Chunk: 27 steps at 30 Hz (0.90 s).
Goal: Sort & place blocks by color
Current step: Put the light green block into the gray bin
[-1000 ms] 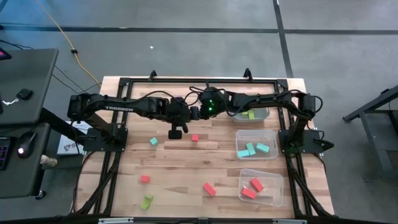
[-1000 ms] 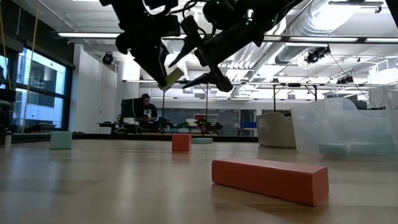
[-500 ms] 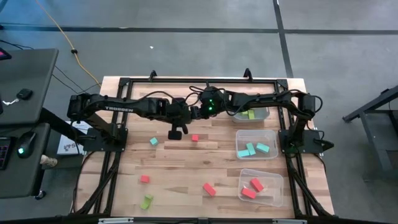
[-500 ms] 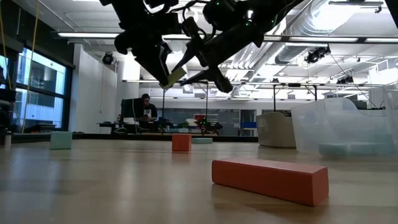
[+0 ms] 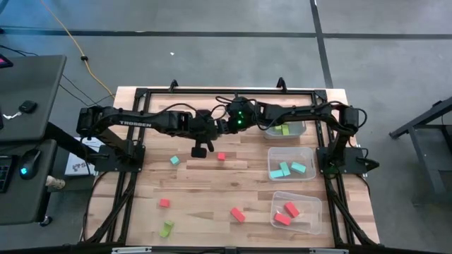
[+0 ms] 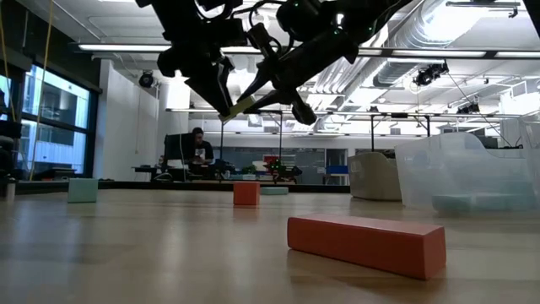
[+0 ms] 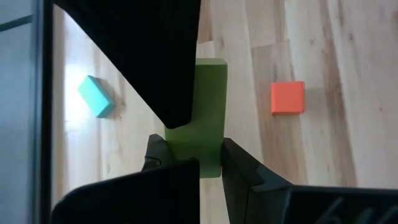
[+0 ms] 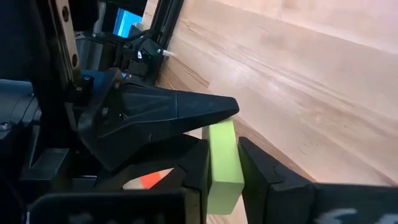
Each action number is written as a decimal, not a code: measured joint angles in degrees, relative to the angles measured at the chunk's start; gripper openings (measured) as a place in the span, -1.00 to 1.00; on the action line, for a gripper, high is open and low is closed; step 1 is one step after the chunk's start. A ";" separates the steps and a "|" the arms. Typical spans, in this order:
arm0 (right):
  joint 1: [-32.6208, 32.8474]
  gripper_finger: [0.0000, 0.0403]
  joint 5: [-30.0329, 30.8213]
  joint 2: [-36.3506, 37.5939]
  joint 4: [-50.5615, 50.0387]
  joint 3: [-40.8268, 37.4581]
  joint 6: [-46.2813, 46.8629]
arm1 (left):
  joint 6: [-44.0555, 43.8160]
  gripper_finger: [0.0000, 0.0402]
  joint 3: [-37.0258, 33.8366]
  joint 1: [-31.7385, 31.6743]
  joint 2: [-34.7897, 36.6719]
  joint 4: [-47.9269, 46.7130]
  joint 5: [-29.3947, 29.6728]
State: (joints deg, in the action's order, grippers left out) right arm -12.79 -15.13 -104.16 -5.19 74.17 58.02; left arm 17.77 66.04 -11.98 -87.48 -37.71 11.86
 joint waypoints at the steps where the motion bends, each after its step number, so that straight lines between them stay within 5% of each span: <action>1: -0.03 -0.79 -0.34 0.00 0.02 0.00 -0.02 | 0.10 -1.00 0.00 0.02 0.00 0.04 0.56; 13: -0.01 -0.80 0.10 0.00 0.00 0.00 -0.63 | 1.98 -0.94 0.00 0.02 0.00 0.28 1.70; 27: 0.08 -0.80 1.71 -0.09 -2.12 0.02 -2.60 | 2.00 -0.36 0.03 0.00 0.07 -1.10 2.18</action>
State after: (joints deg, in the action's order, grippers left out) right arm -12.71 -13.42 -104.24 -7.32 74.19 55.42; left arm 19.77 66.07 -11.99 -87.41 -38.81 14.04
